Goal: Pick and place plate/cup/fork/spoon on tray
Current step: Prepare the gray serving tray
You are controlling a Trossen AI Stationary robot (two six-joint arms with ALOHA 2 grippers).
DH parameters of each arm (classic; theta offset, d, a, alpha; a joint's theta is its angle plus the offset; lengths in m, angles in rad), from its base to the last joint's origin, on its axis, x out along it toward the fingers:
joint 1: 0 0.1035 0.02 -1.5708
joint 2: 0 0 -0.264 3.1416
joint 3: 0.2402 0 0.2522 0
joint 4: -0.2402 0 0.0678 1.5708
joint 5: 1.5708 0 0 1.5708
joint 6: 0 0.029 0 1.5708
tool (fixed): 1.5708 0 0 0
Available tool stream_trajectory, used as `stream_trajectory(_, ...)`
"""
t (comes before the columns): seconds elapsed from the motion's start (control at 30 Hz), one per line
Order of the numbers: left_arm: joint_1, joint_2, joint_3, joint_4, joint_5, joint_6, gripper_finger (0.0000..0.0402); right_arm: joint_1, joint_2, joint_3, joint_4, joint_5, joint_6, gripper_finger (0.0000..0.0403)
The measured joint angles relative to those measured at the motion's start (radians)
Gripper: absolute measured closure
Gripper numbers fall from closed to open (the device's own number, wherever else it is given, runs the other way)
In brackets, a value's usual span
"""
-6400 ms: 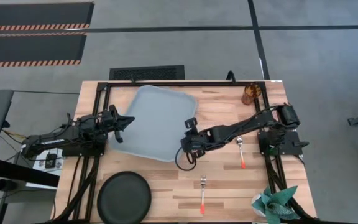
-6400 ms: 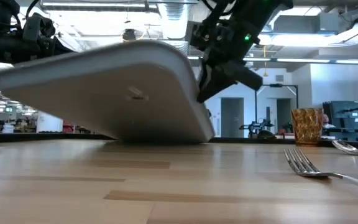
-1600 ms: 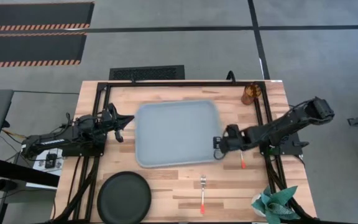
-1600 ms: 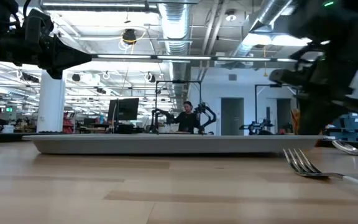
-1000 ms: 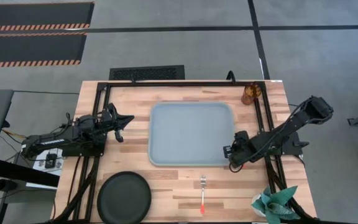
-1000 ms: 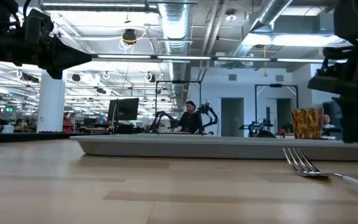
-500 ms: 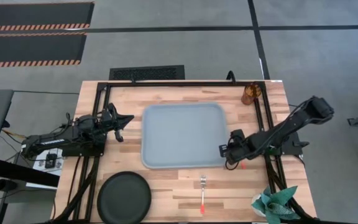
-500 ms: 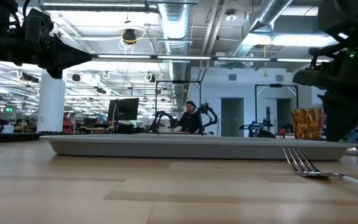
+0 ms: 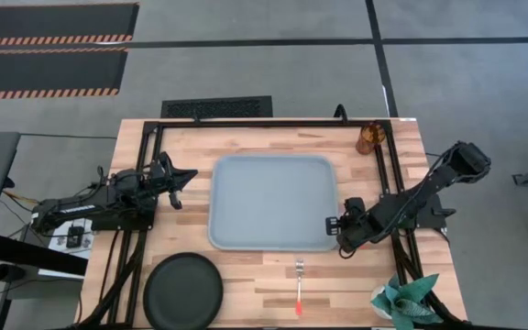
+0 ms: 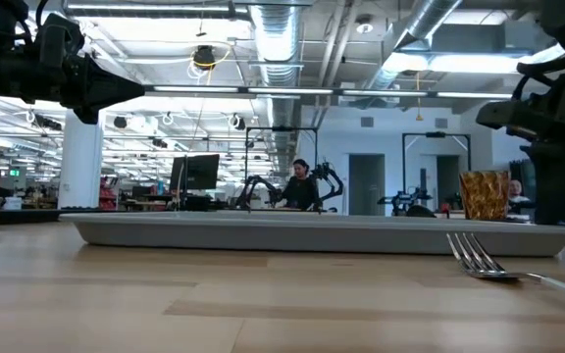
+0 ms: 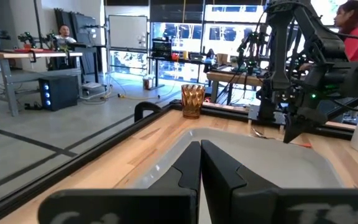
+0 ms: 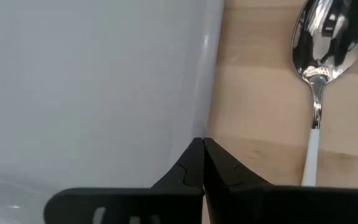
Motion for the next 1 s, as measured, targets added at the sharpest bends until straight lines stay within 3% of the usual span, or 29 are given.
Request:
stream_trajectory(0.67,0.0,0.0,0.0,0.002,0.0,-0.004,0.0401,-0.034,-0.016,-0.002,0.003,-0.037,-0.207,0.0377)
stream_trajectory(1.0,0.0,0.0,0.0,0.002,0.0,-0.004,0.0401,-0.034,-0.072,0.006,-0.043,-0.051,-0.239,0.0307)
